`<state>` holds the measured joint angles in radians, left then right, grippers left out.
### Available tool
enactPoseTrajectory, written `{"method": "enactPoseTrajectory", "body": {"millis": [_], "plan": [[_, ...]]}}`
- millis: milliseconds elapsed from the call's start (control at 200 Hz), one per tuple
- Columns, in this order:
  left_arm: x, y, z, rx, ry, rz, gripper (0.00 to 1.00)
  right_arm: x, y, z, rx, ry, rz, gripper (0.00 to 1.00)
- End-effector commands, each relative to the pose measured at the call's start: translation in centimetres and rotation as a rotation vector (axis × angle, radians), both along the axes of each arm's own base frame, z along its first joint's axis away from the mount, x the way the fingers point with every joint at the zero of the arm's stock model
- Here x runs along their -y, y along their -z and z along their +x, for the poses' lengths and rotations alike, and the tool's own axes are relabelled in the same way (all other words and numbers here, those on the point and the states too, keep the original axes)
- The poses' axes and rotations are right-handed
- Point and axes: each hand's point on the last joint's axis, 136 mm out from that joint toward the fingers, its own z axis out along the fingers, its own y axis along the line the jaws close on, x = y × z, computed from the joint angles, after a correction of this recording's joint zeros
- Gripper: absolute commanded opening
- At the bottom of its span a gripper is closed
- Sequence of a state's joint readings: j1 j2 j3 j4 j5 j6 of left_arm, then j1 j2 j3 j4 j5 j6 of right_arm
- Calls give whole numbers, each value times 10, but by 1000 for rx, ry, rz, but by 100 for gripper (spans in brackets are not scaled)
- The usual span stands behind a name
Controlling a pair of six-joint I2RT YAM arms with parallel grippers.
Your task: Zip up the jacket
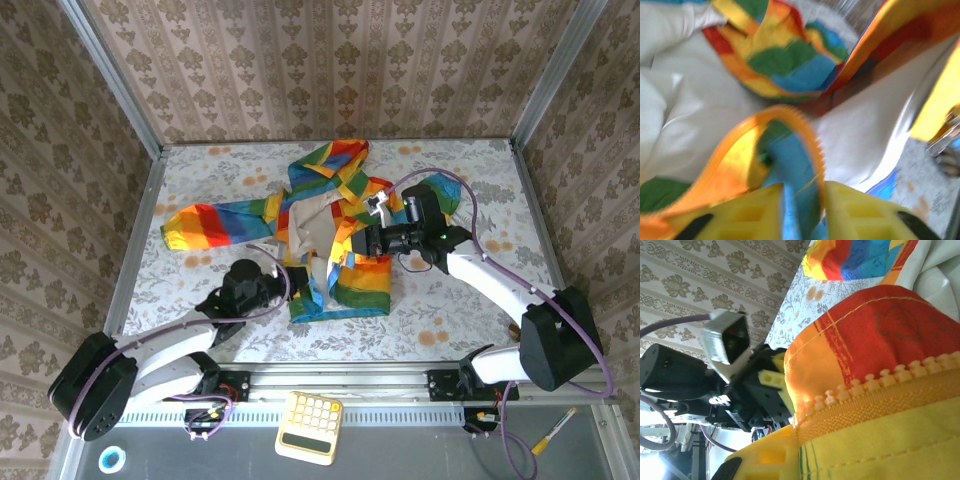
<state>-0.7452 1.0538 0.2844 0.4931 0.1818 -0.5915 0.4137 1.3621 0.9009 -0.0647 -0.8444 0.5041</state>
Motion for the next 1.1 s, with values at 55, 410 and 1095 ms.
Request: {"method": "enactPoseTrajectory", "body": {"millis": [55, 410, 1095], "plan": [[8, -20, -1, 54, 53, 69, 41, 2, -10, -2, 47, -11, 1, 0], [43, -84, -22, 263, 248, 28, 35, 1, -13, -4, 47, -22, 12, 0], [75, -96, -18, 279, 332, -54, 29, 0, -16, -11, 40, -48, 33, 0]]}}
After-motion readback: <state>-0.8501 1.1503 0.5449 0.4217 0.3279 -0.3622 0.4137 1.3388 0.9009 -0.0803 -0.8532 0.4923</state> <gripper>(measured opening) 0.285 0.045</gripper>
